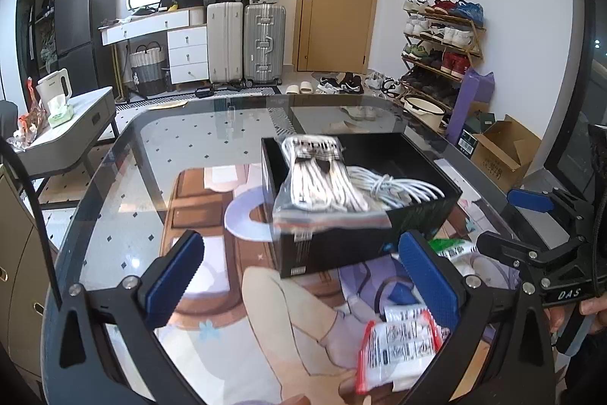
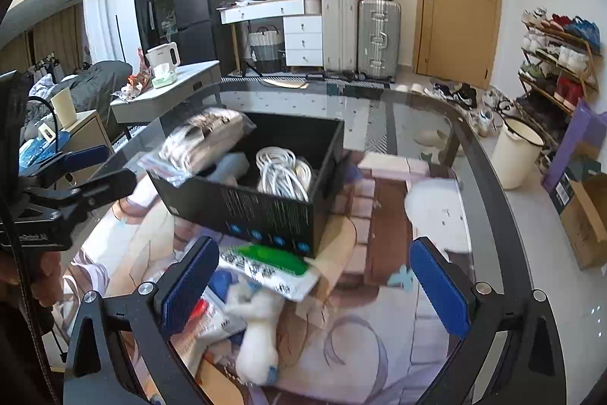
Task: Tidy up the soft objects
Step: 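Move the right gripper to the white plush while the left approaches the red-edged packet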
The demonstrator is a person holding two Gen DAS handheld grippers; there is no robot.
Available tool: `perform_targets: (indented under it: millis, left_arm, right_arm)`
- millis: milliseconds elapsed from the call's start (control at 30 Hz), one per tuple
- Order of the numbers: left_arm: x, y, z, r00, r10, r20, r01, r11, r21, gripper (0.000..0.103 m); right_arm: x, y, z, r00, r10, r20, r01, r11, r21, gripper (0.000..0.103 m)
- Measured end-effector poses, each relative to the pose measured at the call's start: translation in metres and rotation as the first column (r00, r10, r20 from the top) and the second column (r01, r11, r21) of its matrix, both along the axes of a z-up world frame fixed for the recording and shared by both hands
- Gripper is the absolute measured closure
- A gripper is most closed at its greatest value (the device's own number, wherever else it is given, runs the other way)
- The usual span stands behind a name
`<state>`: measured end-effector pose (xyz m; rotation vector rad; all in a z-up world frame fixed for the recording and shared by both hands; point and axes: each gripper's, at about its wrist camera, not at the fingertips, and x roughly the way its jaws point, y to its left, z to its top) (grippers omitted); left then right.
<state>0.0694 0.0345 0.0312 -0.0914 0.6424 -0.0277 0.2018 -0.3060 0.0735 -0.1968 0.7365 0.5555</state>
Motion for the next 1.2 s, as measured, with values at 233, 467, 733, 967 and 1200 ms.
perform_targets:
  millis: [233, 467, 733, 967, 1200]
  left_arm:
    - [-0.011, -0.007, -0.007, 1.0, -0.006, -0.02, 0.006, 1.0, -0.003, 0.0]
    - [-0.019, -0.017, -0.018, 0.998, -0.029, -0.048, 0.029, 1.0, -0.009, 0.0]
    - [-0.026, -0.028, -0.035, 0.994, -0.062, -0.093, 0.06, 0.998, -0.023, 0.0]
    - [-0.026, -0.038, -0.041, 0.989, -0.093, -0.115, 0.092, 0.996, -0.007, 0.0]
    - [-0.026, -0.043, -0.043, 0.984, -0.118, -0.131, 0.121, 0.993, 0.014, 0.0]
  right_arm:
    - [-0.01, -0.008, -0.011, 0.999, -0.011, -0.03, 0.011, 1.0, -0.003, 0.001]
    - [-0.021, -0.01, -0.027, 0.999, -0.002, -0.053, 0.001, 1.0, -0.028, 0.001]
    - [-0.021, -0.01, -0.037, 0.997, -0.011, -0.08, 0.009, 1.0, -0.023, 0.001]
    - [-0.017, -0.005, -0.043, 0.994, -0.019, -0.105, 0.017, 1.0, -0.018, 0.001]
    - [-0.007, -0.005, -0.048, 0.988, -0.051, -0.147, 0.049, 0.999, -0.021, 0.001]
